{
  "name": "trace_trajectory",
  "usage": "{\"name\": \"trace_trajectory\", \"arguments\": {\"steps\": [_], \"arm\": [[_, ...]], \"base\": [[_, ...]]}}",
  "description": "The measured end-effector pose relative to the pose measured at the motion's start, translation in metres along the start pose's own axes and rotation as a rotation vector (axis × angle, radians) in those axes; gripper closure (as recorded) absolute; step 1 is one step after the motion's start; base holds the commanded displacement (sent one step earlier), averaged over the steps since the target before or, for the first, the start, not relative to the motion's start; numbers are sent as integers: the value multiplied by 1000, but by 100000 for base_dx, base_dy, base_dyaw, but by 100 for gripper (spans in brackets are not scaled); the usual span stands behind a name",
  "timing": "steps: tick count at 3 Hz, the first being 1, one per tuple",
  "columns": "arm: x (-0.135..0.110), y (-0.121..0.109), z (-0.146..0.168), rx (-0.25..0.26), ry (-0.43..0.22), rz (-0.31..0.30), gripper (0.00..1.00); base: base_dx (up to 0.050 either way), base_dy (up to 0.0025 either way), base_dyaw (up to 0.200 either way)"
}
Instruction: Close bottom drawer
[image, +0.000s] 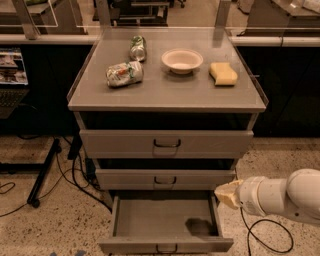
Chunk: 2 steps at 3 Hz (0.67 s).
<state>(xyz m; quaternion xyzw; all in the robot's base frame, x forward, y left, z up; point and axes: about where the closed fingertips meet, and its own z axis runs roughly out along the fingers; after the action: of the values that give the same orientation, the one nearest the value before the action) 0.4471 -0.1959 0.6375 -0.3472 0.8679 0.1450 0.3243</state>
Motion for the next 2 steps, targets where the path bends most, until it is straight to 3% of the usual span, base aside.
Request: {"name": "trace_trajectory", "arguments": {"steps": [2], "arm": [[78,-3,61,-95,57,210,100]], "base": [[0,0,0]]}}
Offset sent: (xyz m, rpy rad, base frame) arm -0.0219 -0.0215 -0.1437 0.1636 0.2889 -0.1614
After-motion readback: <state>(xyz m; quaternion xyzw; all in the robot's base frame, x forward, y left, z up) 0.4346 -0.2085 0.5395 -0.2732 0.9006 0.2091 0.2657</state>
